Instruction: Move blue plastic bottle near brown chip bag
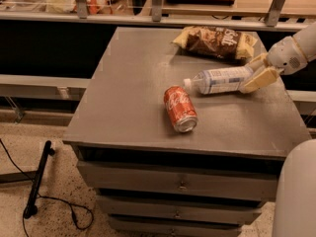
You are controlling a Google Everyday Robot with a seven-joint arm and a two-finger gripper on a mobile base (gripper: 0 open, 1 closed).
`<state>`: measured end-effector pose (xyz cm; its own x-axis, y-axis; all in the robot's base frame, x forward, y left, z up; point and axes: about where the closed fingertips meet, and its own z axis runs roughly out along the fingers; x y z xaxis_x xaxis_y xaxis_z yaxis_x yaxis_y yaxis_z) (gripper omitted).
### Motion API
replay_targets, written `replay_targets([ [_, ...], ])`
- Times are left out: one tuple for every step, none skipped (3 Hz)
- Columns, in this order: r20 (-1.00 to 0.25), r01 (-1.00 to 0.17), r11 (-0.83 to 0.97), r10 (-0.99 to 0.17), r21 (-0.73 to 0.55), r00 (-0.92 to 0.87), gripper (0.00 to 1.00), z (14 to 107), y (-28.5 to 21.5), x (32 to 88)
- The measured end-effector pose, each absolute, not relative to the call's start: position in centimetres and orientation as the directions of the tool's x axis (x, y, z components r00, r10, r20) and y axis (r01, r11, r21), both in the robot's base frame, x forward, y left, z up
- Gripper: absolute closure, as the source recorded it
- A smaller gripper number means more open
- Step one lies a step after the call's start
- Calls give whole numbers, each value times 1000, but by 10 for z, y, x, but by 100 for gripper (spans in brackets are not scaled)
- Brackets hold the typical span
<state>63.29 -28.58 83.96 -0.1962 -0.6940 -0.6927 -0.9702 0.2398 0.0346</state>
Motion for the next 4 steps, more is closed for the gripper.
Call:
replay_targets([
  [-715,-949,316,-661,10,-227,87,851,-296,636],
  [-740,-894,446,-614,-37,-276,100,875,-310,642],
  [-739,-809,582,-579,-80,-344,100,892,-322,640],
  [-716,-704,699,-554,-124,-424,100,895,-330,637],
])
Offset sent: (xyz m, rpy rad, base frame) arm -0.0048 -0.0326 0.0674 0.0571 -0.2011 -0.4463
